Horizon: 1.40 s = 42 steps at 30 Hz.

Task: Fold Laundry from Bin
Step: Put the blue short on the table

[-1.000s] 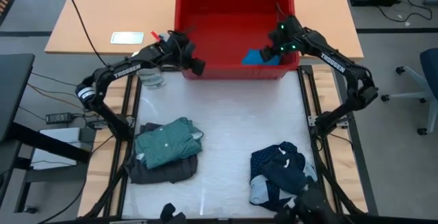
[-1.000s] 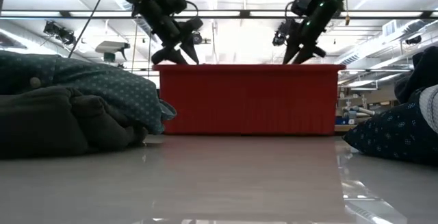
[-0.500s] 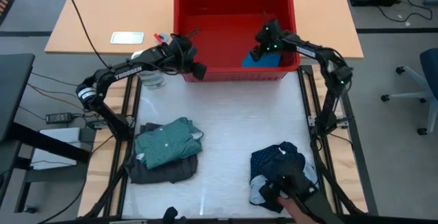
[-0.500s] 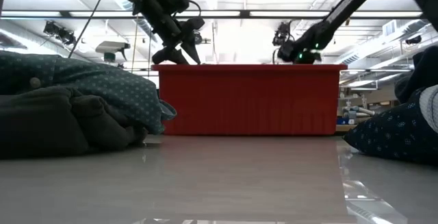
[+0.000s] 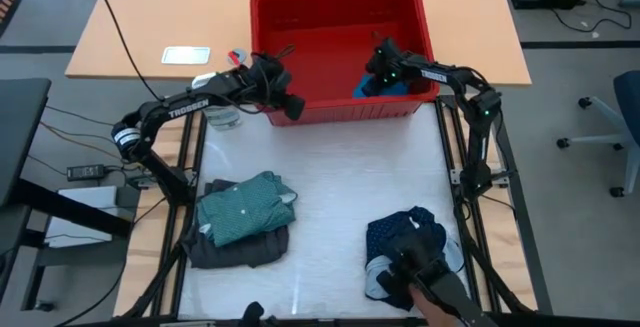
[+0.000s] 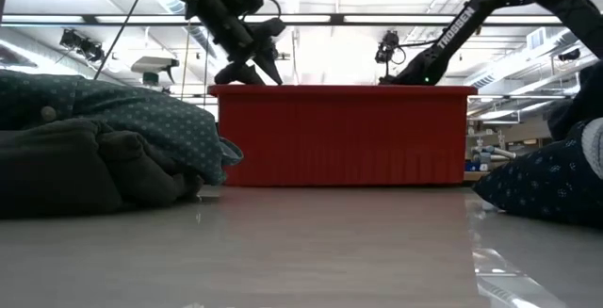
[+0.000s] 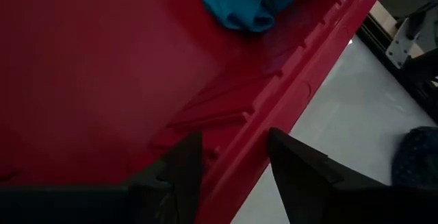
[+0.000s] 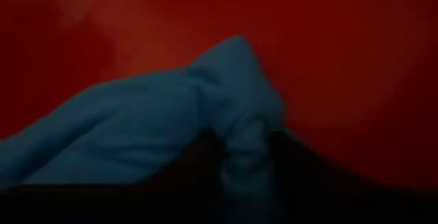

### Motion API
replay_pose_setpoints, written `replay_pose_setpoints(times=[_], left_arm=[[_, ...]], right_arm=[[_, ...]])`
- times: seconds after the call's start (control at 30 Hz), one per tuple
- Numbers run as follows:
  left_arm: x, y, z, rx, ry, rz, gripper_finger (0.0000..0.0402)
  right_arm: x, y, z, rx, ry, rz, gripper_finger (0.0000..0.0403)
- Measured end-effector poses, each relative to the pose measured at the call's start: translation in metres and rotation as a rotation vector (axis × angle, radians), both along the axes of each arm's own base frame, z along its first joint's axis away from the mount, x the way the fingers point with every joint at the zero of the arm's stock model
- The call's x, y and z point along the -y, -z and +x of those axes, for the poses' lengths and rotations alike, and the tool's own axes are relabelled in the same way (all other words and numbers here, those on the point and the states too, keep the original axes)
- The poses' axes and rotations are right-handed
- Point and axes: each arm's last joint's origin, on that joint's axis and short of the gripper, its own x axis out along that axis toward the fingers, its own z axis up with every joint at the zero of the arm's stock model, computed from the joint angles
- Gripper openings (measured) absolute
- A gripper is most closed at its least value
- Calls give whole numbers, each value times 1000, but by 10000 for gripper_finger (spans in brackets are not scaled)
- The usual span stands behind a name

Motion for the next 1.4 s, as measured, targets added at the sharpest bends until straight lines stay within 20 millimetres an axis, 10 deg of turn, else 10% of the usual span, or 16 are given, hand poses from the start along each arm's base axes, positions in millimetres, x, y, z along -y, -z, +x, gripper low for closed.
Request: replay_pose_setpoints(times=[0.13, 0.4, 0.6, 0.8, 1.07, 1.4], left_arm=[[-6, -3, 1, 36, -20, 45, 171], [-8, -19, 11, 223, 54, 118, 171], [13, -26, 27, 328, 339, 140, 171], [36, -43, 46, 490, 496, 269, 171], [52, -64, 53, 675, 654, 343, 171], [69, -12, 56, 341, 683, -1, 171]], right_arm=[[6, -17, -1, 6, -1, 7, 26], [-8, -143, -5, 197, -38, -104, 17], [-59, -238, -29, 488, -188, -181, 17], [-114, -288, -54, 702, -389, -146, 17], [-170, -272, -67, 643, -592, 243, 17], [-187, -176, -37, 292, -677, 499, 17]])
